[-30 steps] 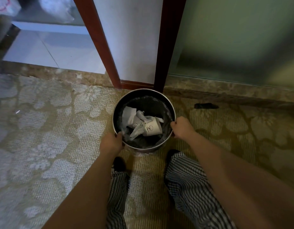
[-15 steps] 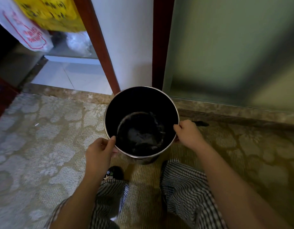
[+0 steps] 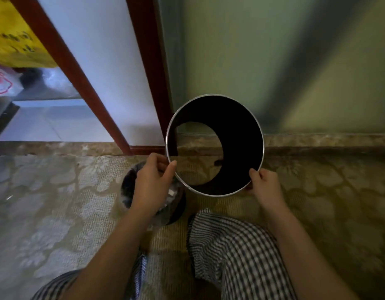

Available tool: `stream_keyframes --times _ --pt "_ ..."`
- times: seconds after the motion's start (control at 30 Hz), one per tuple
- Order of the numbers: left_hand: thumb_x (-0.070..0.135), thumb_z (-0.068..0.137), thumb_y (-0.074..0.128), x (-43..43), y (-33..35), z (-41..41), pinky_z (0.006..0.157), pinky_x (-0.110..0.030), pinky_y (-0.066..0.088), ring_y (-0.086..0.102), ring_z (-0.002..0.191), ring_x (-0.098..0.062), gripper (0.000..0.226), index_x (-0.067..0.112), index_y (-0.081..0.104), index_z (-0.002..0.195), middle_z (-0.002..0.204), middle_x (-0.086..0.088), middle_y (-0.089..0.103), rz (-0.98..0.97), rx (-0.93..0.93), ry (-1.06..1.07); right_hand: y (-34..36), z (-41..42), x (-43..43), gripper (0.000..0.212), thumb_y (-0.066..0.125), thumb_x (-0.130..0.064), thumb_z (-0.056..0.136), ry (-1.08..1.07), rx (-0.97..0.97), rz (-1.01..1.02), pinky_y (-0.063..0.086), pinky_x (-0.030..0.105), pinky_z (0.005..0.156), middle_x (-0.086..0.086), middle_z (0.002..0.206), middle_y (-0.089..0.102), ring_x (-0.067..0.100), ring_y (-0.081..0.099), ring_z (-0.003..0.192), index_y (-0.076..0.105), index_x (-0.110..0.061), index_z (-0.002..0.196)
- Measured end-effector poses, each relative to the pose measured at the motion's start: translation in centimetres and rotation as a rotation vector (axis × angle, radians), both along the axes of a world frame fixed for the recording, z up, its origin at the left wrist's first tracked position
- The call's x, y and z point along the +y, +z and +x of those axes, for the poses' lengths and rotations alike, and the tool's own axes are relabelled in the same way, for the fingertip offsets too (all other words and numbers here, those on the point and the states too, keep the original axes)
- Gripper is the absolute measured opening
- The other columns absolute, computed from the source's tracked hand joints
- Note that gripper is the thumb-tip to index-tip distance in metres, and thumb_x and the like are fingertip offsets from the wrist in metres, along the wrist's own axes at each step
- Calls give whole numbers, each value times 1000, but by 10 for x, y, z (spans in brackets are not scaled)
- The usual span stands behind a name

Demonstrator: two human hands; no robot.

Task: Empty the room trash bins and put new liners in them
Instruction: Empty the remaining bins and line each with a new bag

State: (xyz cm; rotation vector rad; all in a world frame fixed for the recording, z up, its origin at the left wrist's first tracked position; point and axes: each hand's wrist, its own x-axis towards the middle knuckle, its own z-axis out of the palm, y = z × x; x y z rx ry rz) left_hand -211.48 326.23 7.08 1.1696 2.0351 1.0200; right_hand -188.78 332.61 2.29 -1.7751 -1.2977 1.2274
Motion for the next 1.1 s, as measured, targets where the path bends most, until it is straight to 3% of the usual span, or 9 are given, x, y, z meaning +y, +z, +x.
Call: stream_keyframes --times 0.13,0.23,0.33,0.4,0.5,0.67,0.87,1.0,1.1 --pt "28 95 54 32 -17 24 76 -28 49 58 87 -10 22 18 51 113 98 7 60 -87 79 -203 -18 23 11 31 44 -10 99 -121 44 -58 55 22 49 6 72 61 16 62 64 55 -8 70" --pt "22 96 52 51 -38 36 86 -30 48 57 97 -11 28 16 50 123 109 4 57 -140 -46 -281 -38 33 22 33 43 -10 100 -179 73 -111 60 33 60 5 72 60 17 65 64 52 -6 69" --pt "19 97 49 64 -68 41 88 -29 47 57 100 -11 29 18 49 126 113 3 58 -199 -267 -236 -65 38 33 23 43 -13 100 -213 44 -180 57 46 78 6 81 62 19 66 65 57 0 85" --pt "21 99 46 70 -90 43 87 -28 44 54 99 -10 31 18 48 129 114 3 56 -276 -404 -162 -85 39 41 21 43 -13 100 -244 37 -241 55 50 82 9 88 61 20 66 64 58 0 93" --pt "22 100 44 77 -123 46 89 -31 41 52 109 -16 38 15 44 137 121 -1 55 -376 -448 -164 -113 33 58 20 44 -13 99 -280 35 -342 55 51 84 16 96 60 23 65 64 56 3 99" --pt "26 99 45 94 -166 46 98 -37 39 45 124 -23 49 18 31 145 140 -5 44 -513 -429 -247 -158 18 89 25 45 -9 98 -333 92 -467 57 44 70 25 110 58 28 63 68 53 9 114" --pt "22 99 46 102 -199 48 101 -42 40 42 129 -28 54 14 25 148 145 -10 41 -609 -390 -260 -197 -5 104 29 44 -3 97 -391 169 -571 53 37 50 28 124 53 43 60 104 46 7 124" --pt "21 100 43 105 -214 46 97 -40 42 47 122 -33 45 12 35 143 138 -14 47 -650 -342 -233 -211 -18 98 33 44 -1 96 -382 179 -630 53 35 55 27 127 52 42 59 107 45 4 129" --pt "28 102 38 95 -220 42 104 -44 38 43 126 -34 46 13 31 145 141 -15 43 -690 -343 -212 -208 -19 85 31 47 -13 98 -303 156 -676 52 31 47 25 117 60 32 66 84 48 1 126"
